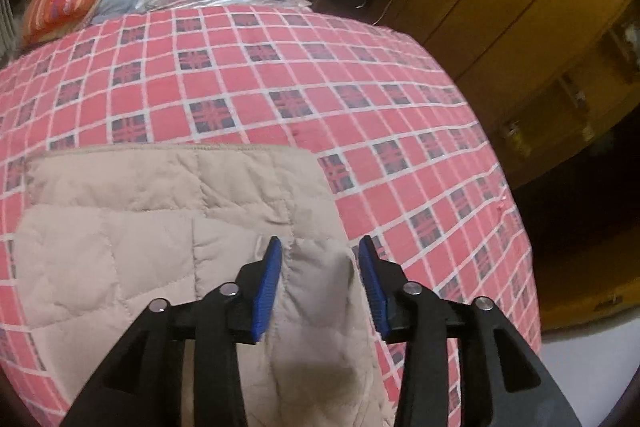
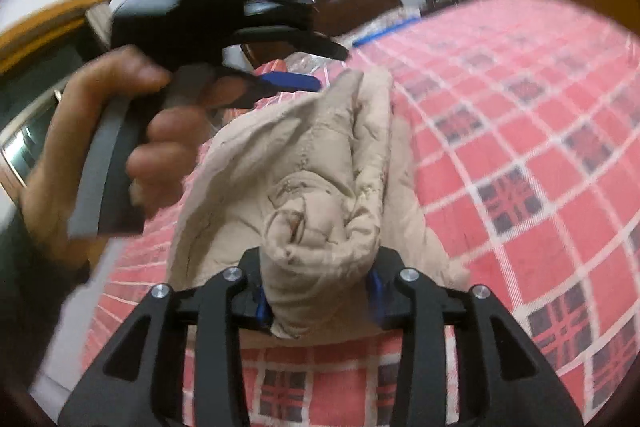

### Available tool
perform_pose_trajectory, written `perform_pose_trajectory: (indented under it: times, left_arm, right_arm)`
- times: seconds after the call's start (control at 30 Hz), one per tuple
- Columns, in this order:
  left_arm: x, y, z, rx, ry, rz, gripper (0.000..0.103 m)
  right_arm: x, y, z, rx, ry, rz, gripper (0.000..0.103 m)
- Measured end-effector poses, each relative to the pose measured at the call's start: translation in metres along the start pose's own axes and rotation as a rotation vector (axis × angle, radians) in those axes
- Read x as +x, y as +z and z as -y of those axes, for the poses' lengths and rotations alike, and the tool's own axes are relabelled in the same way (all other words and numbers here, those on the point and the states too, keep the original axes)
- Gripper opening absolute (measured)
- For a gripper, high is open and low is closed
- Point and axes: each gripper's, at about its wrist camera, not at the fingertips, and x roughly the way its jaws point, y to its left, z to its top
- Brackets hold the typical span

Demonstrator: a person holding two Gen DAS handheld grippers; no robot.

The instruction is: Fold large clothes

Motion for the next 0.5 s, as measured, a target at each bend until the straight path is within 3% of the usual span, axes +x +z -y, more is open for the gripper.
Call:
perform_pose_trajectory:
  times: [0.1,0.23,0.37,0.5]
  left_arm:
    - [-0.015,-0.006,-0.008,0.009,-0.02,0.029,0.043]
    - [-0.055,-0.024,-0.022,0.035,-0.072,0.062,0.056]
    - [-0.093,-0.061,-0.033,0.098,-0.125,0.092,0.058]
    - [-0.115,-0.101,-0.048,0.088,-0.216,0.115,0.058]
  right_arm:
    - [0.001,0.004,0.019,0.098,0.082,-0.058,0.051]
    - [-0.003,0.018,0.036,0.186,0.22,-0.14,0.06]
    - [-0.004,0.043,0.049,0.248,0.348,-0.203,0.069]
    - [0.019,0.079,0.053,0.253,0.358,-0.272,0.073]
